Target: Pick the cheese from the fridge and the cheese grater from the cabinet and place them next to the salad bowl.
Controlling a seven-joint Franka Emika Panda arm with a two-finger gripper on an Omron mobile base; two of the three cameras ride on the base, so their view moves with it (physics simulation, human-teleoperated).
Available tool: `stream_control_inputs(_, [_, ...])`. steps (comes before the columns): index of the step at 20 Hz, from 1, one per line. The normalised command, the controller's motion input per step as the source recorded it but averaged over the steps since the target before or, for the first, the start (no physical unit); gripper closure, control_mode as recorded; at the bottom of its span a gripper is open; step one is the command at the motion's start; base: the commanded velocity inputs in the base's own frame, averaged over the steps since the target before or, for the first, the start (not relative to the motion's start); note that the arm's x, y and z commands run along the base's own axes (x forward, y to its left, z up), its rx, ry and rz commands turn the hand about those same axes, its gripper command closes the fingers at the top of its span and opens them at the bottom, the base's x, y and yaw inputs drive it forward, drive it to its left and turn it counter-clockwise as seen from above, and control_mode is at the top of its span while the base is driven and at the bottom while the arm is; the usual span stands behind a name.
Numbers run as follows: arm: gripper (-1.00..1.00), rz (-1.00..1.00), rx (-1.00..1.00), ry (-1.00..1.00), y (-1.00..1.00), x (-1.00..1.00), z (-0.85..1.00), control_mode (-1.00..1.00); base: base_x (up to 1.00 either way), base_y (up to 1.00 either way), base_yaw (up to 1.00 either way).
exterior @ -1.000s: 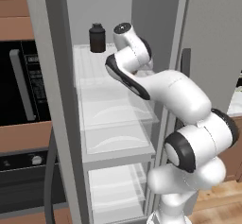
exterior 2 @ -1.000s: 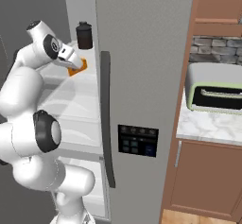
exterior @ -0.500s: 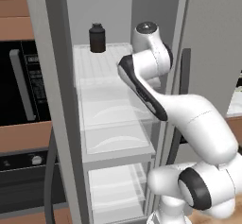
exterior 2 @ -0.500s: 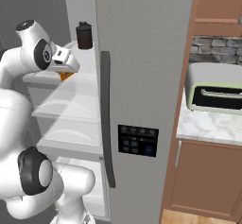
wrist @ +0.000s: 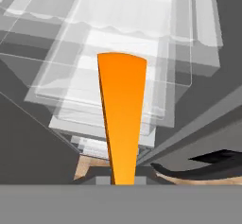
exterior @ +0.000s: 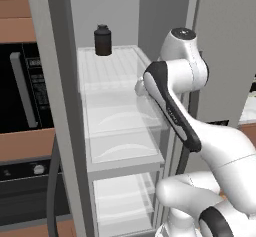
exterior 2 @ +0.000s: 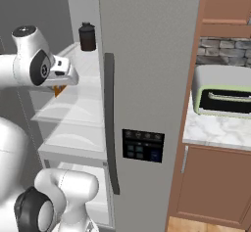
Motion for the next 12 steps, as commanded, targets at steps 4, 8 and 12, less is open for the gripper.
stream_control_inputs(4, [1.0,0.0,0.0,0.16,0.0,-0.85,0.01,-1.0,0.0,0.0,0.0])
stream_control_inputs(8, [1.0,0.0,0.0,0.14,-0.02,-0.96,0.0,-1.0,0.0,0.0,0.0])
stream_control_inputs(12, [1.0,0.0,0.0,0.05,-0.26,-0.9,-0.05,-1.0,0.0,0.0,0.0])
